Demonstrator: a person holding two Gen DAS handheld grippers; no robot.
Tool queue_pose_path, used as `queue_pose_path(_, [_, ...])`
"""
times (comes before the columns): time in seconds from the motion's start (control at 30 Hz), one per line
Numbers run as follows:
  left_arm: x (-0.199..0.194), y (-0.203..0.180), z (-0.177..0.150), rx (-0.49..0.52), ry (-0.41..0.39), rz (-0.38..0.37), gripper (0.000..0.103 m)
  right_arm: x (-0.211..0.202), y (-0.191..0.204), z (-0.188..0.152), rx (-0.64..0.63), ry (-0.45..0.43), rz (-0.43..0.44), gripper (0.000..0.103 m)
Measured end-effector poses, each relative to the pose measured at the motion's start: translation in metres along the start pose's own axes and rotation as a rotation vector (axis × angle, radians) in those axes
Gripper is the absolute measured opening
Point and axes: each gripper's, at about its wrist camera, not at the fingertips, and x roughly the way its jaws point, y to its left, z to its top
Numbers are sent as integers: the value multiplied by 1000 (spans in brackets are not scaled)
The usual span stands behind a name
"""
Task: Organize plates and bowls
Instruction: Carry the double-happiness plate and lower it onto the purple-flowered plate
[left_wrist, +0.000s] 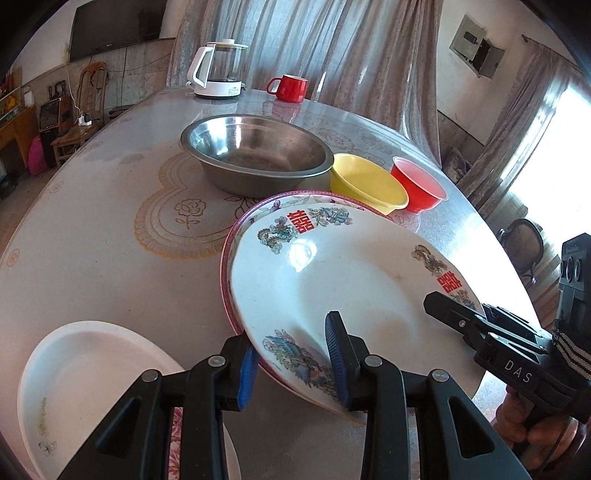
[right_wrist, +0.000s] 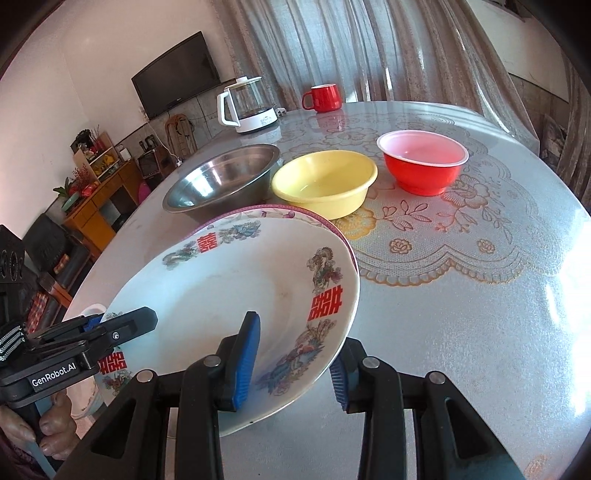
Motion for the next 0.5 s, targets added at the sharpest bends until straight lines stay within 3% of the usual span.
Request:
queue_pose_path(0.27, [-2,4,1,-24,-9,-9,34,0,1,-1,-24,0,-9,38])
queue_pose_path(0.5, [-5,7,0,-45,-16,-29,34,-2,4,-8,-99,39,-89,41])
